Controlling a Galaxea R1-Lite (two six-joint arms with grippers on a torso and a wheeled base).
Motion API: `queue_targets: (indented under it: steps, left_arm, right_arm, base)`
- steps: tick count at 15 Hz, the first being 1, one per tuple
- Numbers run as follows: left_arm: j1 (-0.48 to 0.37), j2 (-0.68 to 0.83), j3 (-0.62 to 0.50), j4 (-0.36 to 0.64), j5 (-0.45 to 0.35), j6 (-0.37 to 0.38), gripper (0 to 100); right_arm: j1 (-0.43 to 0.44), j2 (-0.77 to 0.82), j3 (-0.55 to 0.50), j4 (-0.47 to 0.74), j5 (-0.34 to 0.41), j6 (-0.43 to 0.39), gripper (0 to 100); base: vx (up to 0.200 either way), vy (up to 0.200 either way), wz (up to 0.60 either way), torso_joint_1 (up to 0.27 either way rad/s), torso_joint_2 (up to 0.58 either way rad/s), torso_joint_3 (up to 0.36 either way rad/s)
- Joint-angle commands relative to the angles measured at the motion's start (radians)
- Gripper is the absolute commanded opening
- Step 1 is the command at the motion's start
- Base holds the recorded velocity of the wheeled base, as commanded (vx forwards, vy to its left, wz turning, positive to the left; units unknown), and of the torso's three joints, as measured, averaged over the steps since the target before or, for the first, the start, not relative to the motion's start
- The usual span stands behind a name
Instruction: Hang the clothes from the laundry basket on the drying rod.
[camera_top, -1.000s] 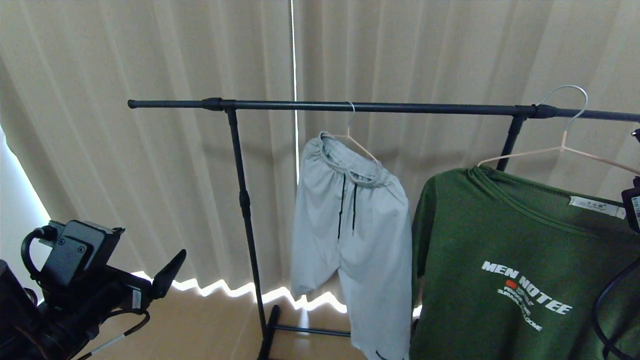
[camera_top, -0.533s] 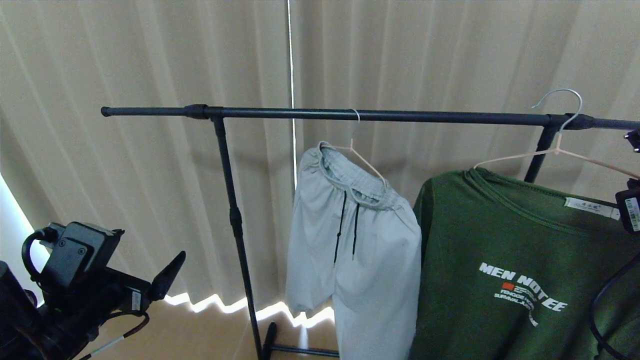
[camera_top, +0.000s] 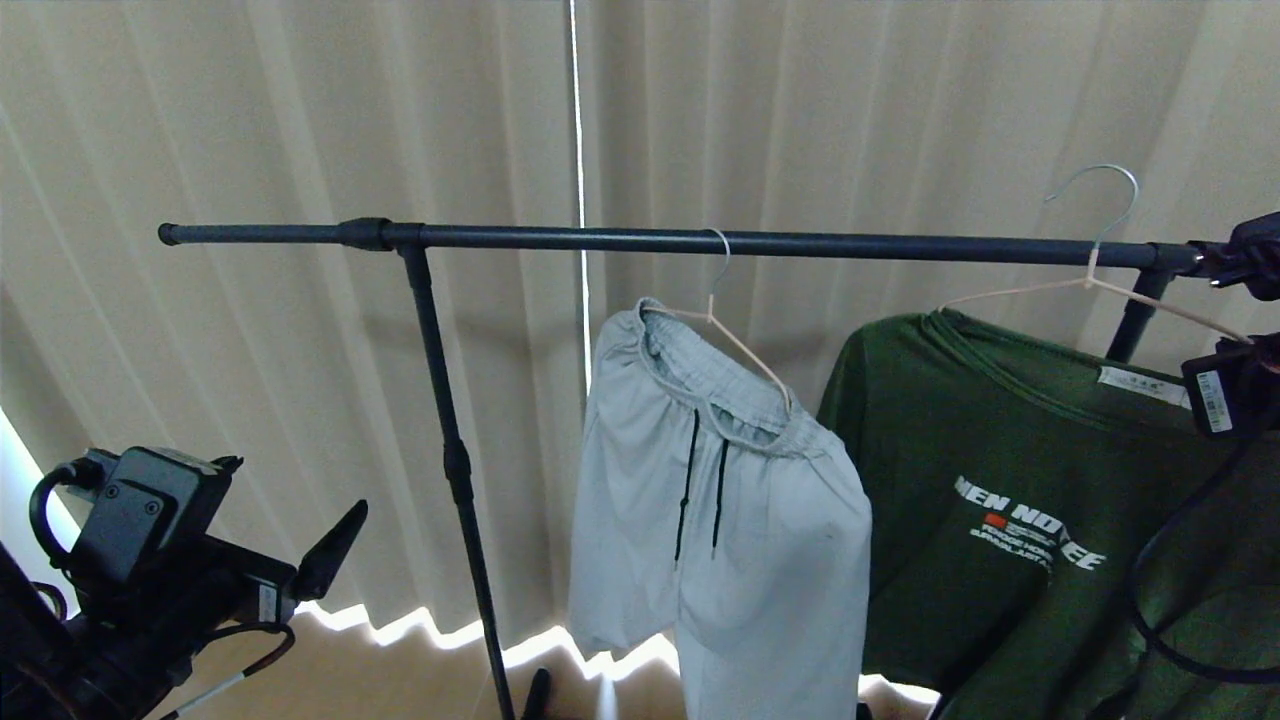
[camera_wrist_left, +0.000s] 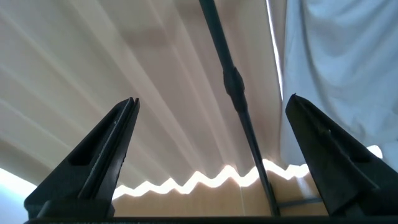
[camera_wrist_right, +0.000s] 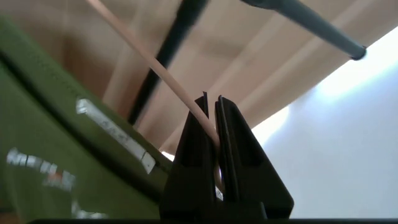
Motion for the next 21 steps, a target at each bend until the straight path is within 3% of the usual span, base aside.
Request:
queue_targets:
  steps: [1,14,15,19,21]
  left_arm:
    - [0.0,0.002,0.002,0.0,0.0,0.0,100]
    - [0.0,0.005,0.013,0.0,0.0,0.001,100]
    - [0.0,0.007,0.013,0.0,0.0,0.001,100]
    - [0.0,0.007,0.015,0.0,0.0,0.001,100]
    - [0.0,0.005,0.015,0.0,0.0,0.001,100]
  right_arm:
    - [0.003,0.092,-0.013,-0.031,-0.008,-0.001,0]
    - [0.088,0.138,0.031,-0.044,-0.016,0.002,0]
    - [0.088,0.129,0.044,-0.044,-0.014,0.004,100]
    - [0.099,0.112,0.07,-0.061,0.026,0.051,100]
    - [0.114,0.095,0.185,-0.204,0.201,0.089,100]
  base:
    - [0.0,0.0,0.0,0.0,0.0,0.0]
    - [0.0,0.0,0.0,0.0,0.0,0.0]
    - [0.0,0.0,0.0,0.0,0.0,0.0]
    - [0.0,0.0,0.0,0.0,0.0,0.0]
    - [0.0,0.0,0.0,0.0,0.0,0.0]
